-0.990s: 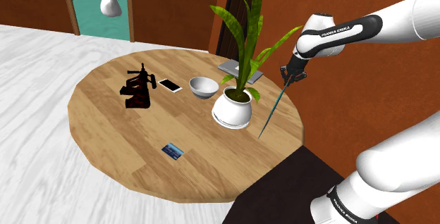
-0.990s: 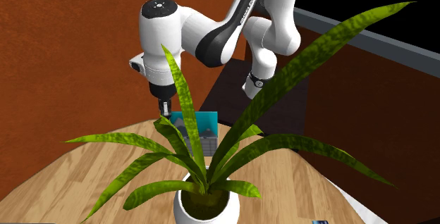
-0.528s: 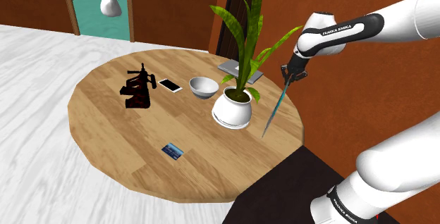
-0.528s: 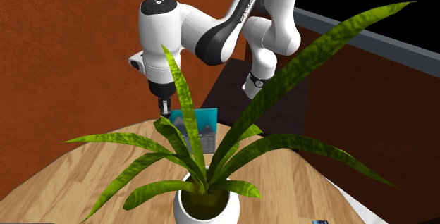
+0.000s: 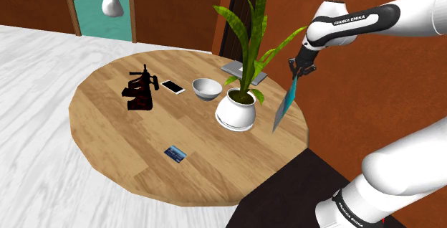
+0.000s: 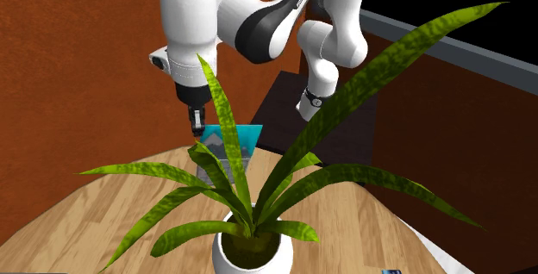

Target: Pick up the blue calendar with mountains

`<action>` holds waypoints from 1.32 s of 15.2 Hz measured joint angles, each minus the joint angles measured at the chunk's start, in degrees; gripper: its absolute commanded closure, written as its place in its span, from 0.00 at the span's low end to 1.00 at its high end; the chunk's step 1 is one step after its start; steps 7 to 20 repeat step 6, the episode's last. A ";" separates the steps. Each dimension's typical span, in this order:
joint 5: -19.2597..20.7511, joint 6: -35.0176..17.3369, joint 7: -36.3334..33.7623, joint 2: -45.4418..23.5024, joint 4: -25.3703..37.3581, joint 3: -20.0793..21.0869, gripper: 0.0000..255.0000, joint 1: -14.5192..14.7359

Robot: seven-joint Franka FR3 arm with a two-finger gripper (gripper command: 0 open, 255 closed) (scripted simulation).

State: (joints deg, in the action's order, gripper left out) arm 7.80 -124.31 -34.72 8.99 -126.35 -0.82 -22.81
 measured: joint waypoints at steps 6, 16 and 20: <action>-0.34 4.43 0.44 1.57 2.87 0.12 1.00 0.13; -0.34 4.43 0.44 1.57 2.87 0.12 1.00 0.13; -0.34 4.43 0.44 1.57 2.87 0.12 1.00 0.13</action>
